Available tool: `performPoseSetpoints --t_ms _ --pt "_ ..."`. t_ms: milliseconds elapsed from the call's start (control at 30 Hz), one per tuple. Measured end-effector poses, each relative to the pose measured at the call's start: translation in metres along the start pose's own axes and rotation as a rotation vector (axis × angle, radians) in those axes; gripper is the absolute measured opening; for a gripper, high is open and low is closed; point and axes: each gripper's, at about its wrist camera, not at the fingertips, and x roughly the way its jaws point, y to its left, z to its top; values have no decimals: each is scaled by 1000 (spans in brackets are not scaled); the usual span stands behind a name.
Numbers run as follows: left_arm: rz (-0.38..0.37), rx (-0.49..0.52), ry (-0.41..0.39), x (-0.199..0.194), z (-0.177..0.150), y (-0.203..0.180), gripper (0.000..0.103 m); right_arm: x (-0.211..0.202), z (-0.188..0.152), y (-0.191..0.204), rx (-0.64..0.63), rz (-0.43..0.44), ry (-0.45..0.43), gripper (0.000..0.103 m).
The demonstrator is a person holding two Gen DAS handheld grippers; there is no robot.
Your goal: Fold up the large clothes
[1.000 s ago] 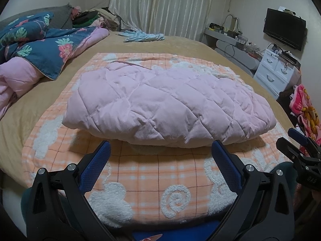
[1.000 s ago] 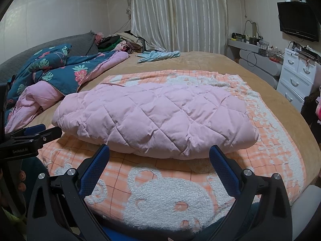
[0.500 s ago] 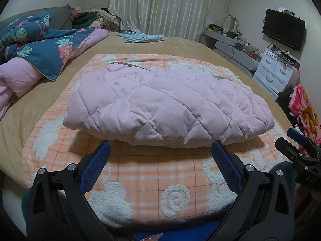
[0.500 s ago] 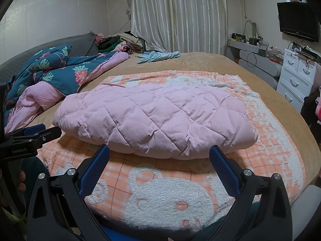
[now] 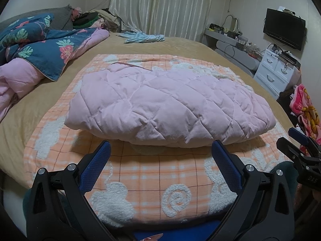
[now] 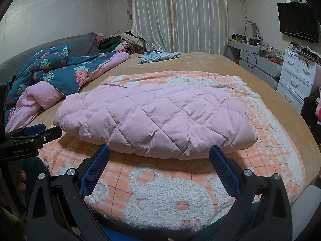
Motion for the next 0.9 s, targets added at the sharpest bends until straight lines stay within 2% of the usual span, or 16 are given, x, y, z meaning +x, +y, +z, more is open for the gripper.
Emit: performPoseSetpoints --t_ms 500,700,800,900 --pt "-16 -1 1 -1 0 2 94 0 0 1 -3 -3 1 99" --pt "6 -5 4 0 -3 3 94 -5 -1 1 -3 -17 -5 99" --pt "9 -8 8 2 -4 5 94 -11 0 -6 12 -36 -16 99" --pt "5 -31 10 5 -3 15 94 -21 1 -29 69 -71 -38 99"
